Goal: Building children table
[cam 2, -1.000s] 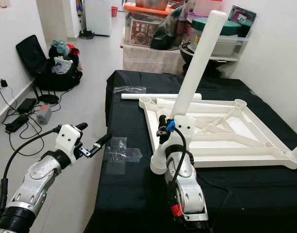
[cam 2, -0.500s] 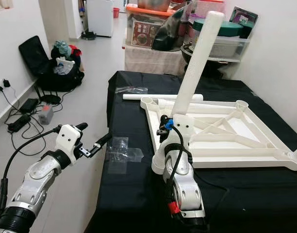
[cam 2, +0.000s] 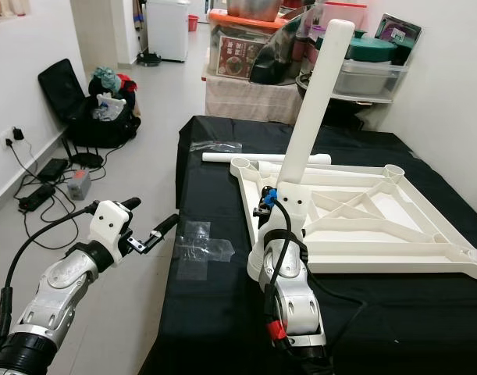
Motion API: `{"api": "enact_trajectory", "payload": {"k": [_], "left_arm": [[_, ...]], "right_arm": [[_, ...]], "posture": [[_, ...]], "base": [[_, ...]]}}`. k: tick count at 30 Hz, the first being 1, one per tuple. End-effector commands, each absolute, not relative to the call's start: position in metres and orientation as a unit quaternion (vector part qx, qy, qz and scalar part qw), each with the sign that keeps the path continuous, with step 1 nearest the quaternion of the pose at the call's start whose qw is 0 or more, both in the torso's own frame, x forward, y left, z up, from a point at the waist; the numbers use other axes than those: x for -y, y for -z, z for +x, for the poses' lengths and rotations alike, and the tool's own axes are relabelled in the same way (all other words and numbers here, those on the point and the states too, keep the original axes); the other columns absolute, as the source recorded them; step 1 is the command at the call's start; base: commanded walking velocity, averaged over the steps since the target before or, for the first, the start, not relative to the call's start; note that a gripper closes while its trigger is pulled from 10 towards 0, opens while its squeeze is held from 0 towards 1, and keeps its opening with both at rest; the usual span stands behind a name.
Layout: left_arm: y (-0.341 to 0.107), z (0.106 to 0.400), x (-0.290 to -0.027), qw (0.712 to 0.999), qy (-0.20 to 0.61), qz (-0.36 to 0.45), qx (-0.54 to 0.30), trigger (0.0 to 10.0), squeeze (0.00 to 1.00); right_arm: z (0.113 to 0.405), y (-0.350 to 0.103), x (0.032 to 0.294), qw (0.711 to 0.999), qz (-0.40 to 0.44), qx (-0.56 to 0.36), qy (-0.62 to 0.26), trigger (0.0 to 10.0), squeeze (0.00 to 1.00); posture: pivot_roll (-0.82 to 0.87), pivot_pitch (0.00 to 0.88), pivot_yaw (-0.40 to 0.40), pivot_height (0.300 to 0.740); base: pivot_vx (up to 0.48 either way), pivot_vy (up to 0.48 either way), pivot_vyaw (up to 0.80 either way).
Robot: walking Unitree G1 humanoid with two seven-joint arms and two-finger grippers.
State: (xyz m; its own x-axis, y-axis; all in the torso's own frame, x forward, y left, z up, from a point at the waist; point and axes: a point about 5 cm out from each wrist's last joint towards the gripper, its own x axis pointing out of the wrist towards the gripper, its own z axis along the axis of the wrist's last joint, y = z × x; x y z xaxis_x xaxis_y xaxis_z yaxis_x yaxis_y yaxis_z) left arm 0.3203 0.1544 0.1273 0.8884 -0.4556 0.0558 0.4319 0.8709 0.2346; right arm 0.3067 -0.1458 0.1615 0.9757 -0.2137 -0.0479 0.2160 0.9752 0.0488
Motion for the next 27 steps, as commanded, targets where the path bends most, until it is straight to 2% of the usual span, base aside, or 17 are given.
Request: {"api": "enact_trajectory", "payload": {"k": [1,20,26,27], "left_arm": [[-0.123,0.32,-0.155,0.965,0.233,0.114,0.047,10.0,0.0],[-0.124,0.321,-0.154,0.964,0.235,0.115,0.048,10.0,0.0],[-0.124,0.321,-0.154,0.964,0.235,0.114,0.049,10.0,0.0],[-0.124,0.321,-0.154,0.964,0.235,0.115,0.049,10.0,0.0]], "right_arm": [[0.297,-0.111,0.168,0.975,0.003,-0.149,0.166,10.0,0.0],[0.298,-0.118,0.168,0.979,0.019,-0.124,0.164,10.0,0.0],[0.305,-0.141,0.167,0.988,0.044,-0.071,0.132,10.0,0.0],[0.31,-0.162,0.166,0.992,0.06,-0.037,0.101,10.0,0.0]], "posture": [[0.04,0.0,-0.073,0.74],[0.04,0.0,-0.07,0.74],[0.03,0.0,-0.068,0.74],[0.03,0.0,-0.068,0.74]], "base": [[0.0,0.0,0.0],[0.0,0.0,0.0],[0.0,0.0,0.0],[0.0,0.0,0.0]]}}
